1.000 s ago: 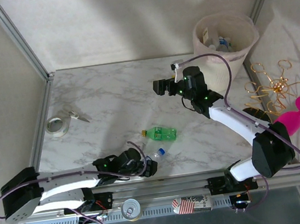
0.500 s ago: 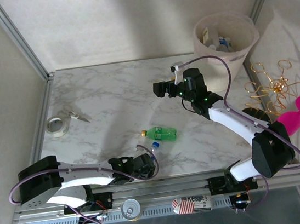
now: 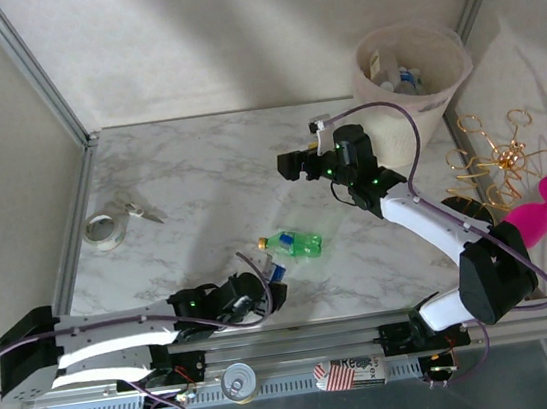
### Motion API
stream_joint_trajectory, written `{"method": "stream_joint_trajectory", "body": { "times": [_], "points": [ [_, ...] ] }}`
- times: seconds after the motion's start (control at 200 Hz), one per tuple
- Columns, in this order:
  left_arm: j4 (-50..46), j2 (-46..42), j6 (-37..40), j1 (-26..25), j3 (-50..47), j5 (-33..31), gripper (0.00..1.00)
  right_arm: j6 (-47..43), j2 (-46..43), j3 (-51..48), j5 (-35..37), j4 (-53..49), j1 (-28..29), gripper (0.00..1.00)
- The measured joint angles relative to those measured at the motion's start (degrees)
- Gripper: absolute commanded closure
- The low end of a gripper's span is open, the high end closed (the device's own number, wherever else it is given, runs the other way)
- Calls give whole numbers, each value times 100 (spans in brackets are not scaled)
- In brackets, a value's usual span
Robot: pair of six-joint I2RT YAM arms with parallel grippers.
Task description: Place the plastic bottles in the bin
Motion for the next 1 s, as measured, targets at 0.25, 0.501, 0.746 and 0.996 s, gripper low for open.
{"method": "stream_joint_trajectory", "body": {
  "times": [0.25,0.501,0.746,0.996],
  "points": [
    [2063,-765,-238,909,-822,-629,55,376,2,33,-1099,125,0,5],
    [3289,-586,44,1639,-774,-597,55,951,52,55,-2199,772,122,5],
    [3738,33,433,1840,-173,52,55,1091,105,55,-2638,1200,570,5],
    [3805,387,518,1840,120,719,55,946,284,173,-2712,1200,787,12]
  ]
}}
